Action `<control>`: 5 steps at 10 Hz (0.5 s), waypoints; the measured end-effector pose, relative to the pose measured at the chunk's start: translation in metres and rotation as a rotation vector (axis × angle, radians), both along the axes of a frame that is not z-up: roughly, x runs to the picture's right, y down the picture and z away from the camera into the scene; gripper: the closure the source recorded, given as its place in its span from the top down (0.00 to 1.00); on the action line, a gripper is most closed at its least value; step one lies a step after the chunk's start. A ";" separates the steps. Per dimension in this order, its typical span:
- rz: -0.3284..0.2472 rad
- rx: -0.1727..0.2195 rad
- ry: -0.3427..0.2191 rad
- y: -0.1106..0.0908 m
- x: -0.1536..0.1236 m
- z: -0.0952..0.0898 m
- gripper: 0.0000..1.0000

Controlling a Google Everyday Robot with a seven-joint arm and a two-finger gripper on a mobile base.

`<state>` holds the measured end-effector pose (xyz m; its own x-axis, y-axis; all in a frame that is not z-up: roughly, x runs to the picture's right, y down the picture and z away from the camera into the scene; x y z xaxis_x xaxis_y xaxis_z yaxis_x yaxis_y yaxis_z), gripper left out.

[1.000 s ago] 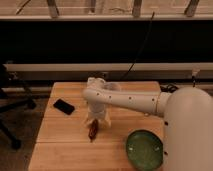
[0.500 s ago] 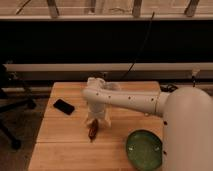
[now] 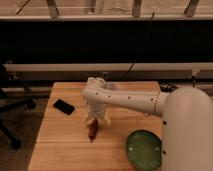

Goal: Drag the pepper across the table

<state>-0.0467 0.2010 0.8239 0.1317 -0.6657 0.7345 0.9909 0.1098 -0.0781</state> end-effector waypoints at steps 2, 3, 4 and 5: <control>-0.015 0.007 -0.009 0.002 -0.003 0.003 0.80; -0.023 0.011 -0.011 0.004 -0.004 0.004 0.80; -0.031 0.016 -0.013 0.005 -0.005 0.006 0.80; -0.036 0.021 -0.011 0.007 -0.005 0.009 0.77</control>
<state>-0.0522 0.2080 0.8329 0.0993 -0.6852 0.7215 0.9950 0.0759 -0.0648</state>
